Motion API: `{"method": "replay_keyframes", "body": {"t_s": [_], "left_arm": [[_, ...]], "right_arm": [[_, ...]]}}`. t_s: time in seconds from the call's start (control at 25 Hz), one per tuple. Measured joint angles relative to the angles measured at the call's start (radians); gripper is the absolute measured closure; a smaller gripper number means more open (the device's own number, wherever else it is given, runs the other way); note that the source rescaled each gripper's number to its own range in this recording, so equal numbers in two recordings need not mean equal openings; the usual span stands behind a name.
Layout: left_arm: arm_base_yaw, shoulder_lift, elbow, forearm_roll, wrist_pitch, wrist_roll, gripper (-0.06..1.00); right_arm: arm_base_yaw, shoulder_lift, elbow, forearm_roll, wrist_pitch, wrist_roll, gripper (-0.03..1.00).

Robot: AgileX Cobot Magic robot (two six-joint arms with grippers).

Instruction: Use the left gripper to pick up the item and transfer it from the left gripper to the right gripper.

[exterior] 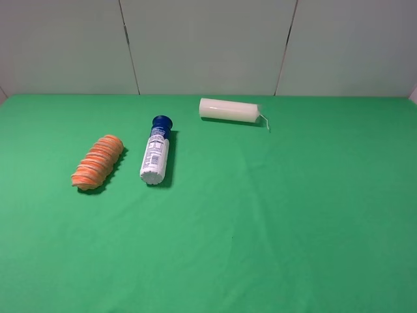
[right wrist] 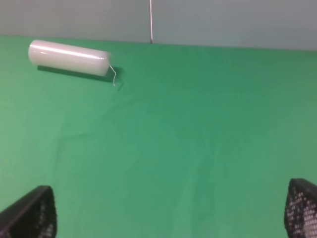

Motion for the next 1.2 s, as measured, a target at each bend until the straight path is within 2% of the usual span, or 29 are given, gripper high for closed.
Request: {"method": "replay_keyframes", "body": {"t_s": [1.0,1.2], "left_arm": [[0.000,0.000,0.000,0.000,0.002,0.004,-0.03],[0.000,0.072,-0.072,0.000,0.044,0.009,-0.04]], "right_arm": [[0.000,0.000,0.000,0.000,0.000,0.000,-0.03],[0.000,0.000,0.000,0.000,0.000,0.000,-0.03]]}}
